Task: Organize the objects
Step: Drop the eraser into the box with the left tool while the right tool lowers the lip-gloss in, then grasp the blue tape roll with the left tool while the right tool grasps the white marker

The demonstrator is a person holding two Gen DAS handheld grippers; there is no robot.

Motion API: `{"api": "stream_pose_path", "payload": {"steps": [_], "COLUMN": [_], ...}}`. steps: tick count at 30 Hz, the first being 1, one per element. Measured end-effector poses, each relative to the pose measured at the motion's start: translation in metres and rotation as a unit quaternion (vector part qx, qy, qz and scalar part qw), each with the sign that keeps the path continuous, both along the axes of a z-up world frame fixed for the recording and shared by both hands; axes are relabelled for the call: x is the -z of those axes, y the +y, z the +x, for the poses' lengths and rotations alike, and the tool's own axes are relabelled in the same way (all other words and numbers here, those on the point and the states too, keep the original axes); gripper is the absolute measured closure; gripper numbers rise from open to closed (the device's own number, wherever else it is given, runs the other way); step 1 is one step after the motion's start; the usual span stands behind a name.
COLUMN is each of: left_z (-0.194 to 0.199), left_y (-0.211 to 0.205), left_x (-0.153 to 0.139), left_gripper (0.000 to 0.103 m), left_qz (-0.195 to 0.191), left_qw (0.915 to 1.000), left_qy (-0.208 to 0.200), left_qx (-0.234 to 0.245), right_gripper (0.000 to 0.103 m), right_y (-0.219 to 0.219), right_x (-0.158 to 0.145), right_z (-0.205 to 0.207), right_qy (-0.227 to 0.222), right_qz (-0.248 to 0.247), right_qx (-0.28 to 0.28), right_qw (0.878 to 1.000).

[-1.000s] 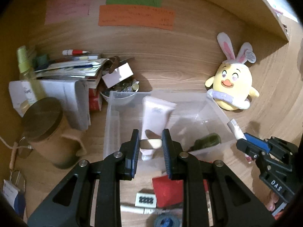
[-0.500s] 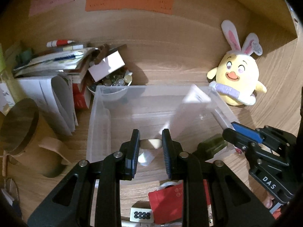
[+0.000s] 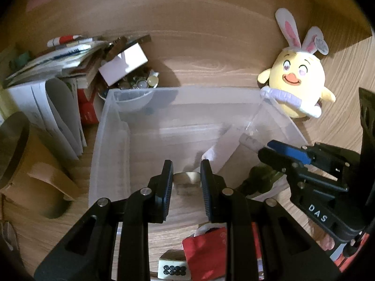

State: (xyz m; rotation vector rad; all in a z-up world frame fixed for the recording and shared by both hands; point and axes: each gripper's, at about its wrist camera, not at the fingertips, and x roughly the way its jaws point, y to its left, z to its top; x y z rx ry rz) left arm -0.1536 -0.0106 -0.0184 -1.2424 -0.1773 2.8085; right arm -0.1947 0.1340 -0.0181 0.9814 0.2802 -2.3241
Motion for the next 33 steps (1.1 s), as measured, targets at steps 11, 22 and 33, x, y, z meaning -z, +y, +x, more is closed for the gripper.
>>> {"api": "stream_pose_path", "payload": {"steps": [11,22,33], "left_z": [0.009,0.038,0.086], "left_y": [-0.002,0.000,-0.001], "left_x": [0.001,-0.011,-0.014], "left_gripper": [0.067,0.038,0.021], "left_qz": [-0.001,-0.008,-0.011], "left_qw": [1.0000,0.9993,0.9989], "left_qy": [0.007,0.035,0.042], "left_qx": [0.000,-0.008,-0.013], "right_gripper": [0.075,0.047,0.040], "right_y": [0.000,0.009,0.032], "right_x": [0.000,-0.011,-0.024], "right_z": [0.001,0.020,0.061], "right_qy": [0.009,0.029,0.041], "right_qz": [0.011,0.008,-0.003], "right_qx": [0.014,0.014,0.002], "right_qw": [1.000,0.999,0.999]}}
